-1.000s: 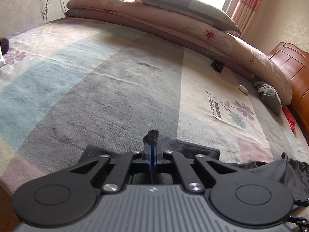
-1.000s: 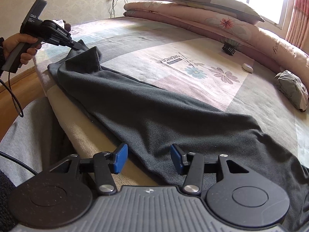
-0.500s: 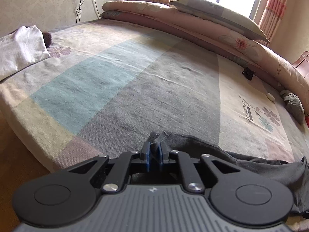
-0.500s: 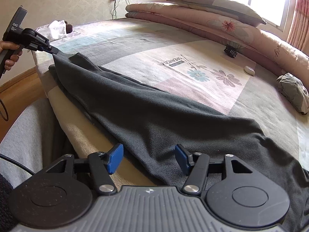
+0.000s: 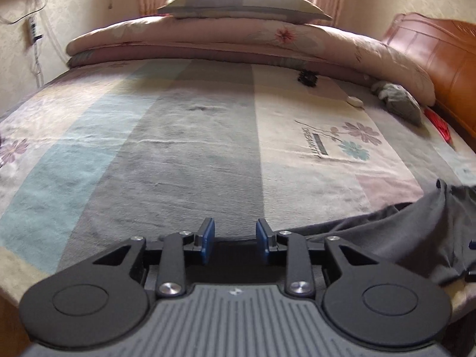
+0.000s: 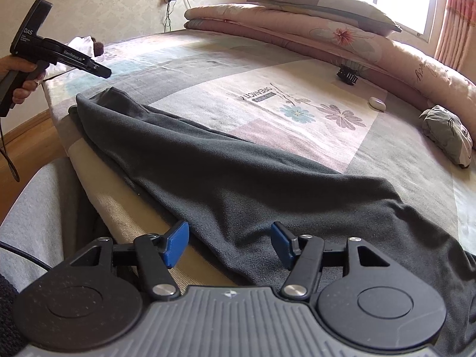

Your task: Fold clothes

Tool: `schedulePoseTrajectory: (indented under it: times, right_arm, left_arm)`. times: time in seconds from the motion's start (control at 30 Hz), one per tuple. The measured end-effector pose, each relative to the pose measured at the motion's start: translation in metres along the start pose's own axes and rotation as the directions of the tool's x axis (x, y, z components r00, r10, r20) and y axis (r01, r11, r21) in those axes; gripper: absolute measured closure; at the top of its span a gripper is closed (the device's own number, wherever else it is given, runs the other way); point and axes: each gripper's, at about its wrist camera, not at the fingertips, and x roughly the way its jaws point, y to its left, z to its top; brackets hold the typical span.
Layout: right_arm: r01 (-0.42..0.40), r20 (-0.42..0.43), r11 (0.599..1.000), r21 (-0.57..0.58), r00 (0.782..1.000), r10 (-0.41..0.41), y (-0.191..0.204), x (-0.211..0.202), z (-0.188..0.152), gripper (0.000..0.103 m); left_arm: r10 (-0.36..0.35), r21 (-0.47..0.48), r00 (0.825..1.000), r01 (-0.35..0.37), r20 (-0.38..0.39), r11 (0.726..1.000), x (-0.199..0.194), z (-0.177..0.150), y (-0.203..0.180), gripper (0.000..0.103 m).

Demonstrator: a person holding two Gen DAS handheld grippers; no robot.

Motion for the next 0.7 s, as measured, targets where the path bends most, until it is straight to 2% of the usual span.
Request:
schedulePoseTrajectory:
  times: [0.07,0.13,0.23,0.33,0.37,0.43,0.47,0.53,0.7]
  right_arm:
    - [0.006,-0.006,1.000,0.002,1.000,-0.006,-0.001,0.000,-0.001,0.037]
    - [0.014,-0.010,1.000,0.010,1.000,-0.014,-0.003,-0.001,-0.002,0.037]
    - [0.023,-0.017,0.999,0.023,1.000,-0.023,-0.006,-0.001,-0.003,0.037]
    - [0.026,-0.020,0.999,0.023,0.999,-0.026,-0.006,0.001,-0.002,0.037]
    - [0.027,-0.021,0.999,0.023,0.999,-0.027,-0.006,0.001,-0.002,0.037]
    - [0.027,-0.023,0.999,0.024,0.999,-0.026,-0.006,0.002,-0.001,0.037]
    - [0.024,-0.024,0.999,0.026,0.999,-0.023,-0.007,0.004,-0.001,0.037]
    - [0.018,-0.027,0.999,0.033,1.000,-0.017,-0.007,0.007,0.000,0.037]
    - [0.009,-0.023,0.999,0.049,1.000,-0.008,-0.010,0.013,0.002,0.037]
  left_arm:
    - [-0.059,0.106,0.997,0.063,-0.040,0.992,0.016,0.004,-0.017,0.062]
    - [-0.083,0.202,0.993,0.099,-0.084,0.974,0.031,0.005,-0.032,0.062]
    - [-0.042,0.335,0.991,0.082,-0.124,0.939,0.046,0.003,-0.043,0.061]
    - [-0.025,0.403,0.982,0.099,-0.185,0.910,0.055,0.000,-0.041,0.063]
    - [-0.036,0.407,0.977,0.121,-0.210,0.905,0.056,-0.001,-0.040,0.066]
    - [-0.031,0.438,0.978,0.122,-0.209,0.891,0.053,-0.005,-0.040,0.093]
    - [-0.024,0.444,0.980,0.112,-0.199,0.889,0.051,-0.007,-0.041,0.102]
    - [-0.018,0.405,0.984,0.090,-0.178,0.910,0.048,-0.007,-0.036,0.102]
    - [0.053,0.295,0.991,-0.014,-0.123,0.955,0.049,0.004,-0.018,0.103]
